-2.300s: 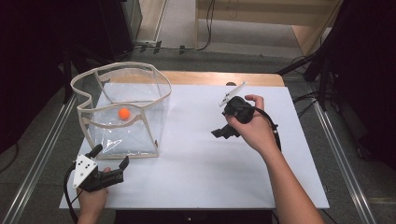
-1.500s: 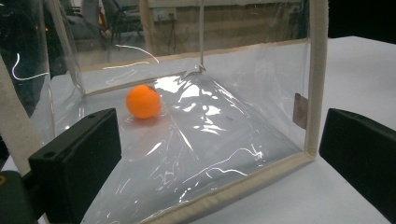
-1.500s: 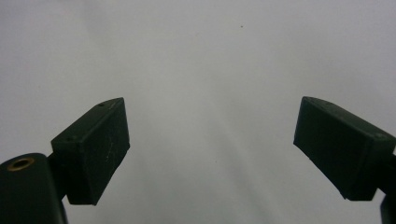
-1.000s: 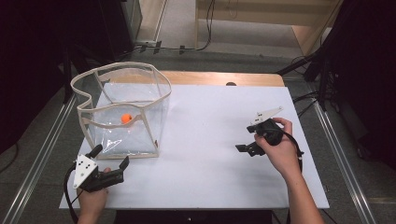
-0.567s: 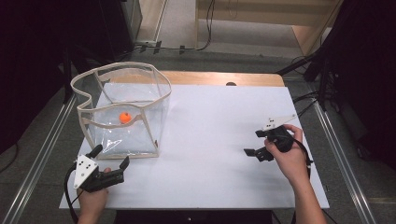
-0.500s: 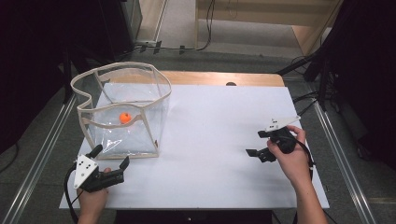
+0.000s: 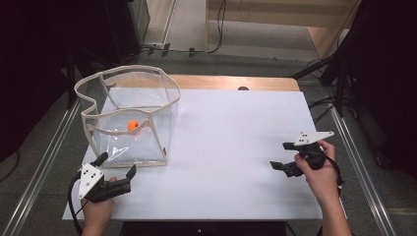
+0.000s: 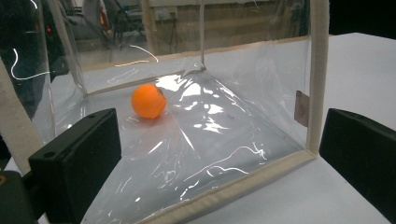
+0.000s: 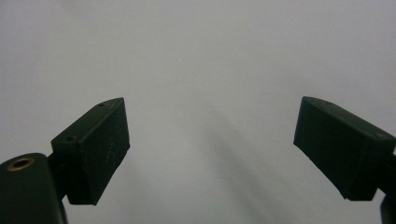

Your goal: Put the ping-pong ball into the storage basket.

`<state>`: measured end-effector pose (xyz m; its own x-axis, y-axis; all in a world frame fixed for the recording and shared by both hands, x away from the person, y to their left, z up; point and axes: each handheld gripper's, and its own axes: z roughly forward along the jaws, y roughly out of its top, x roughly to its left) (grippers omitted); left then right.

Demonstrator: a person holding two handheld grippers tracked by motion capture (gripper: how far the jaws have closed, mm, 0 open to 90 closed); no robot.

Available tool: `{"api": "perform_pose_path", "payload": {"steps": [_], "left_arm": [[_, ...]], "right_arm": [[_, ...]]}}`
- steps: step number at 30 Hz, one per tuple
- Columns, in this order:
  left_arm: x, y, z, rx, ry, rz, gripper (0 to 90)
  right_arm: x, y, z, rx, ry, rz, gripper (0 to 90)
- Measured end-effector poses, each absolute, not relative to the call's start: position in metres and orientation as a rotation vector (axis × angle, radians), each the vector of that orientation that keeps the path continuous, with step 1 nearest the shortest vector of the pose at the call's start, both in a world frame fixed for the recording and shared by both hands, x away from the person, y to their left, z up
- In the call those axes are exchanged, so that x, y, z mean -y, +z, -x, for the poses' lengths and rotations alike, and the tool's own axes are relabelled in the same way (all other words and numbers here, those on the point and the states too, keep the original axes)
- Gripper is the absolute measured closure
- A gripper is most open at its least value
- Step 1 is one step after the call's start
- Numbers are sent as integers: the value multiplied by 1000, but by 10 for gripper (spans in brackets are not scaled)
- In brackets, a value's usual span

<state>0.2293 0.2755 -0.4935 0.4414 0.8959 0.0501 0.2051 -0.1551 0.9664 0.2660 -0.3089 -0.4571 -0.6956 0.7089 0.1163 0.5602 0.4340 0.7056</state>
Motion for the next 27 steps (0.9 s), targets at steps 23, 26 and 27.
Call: {"api": "perform_pose_path", "payload": {"steps": [23,26,27], "left_arm": [[-275,-494,-230,-977,832,-1648,0],[-274,-494,-230,-979,831,-1649,0],[-274,-494,-230,-980,832,-1649,0]], "right_arm": [[356,-489,-232,-2250,1324,-1186,88],[363,-494,-228,-2195,1359,-1206,88],[367,-497,-225,-2178,1368,-1213,88]]}}
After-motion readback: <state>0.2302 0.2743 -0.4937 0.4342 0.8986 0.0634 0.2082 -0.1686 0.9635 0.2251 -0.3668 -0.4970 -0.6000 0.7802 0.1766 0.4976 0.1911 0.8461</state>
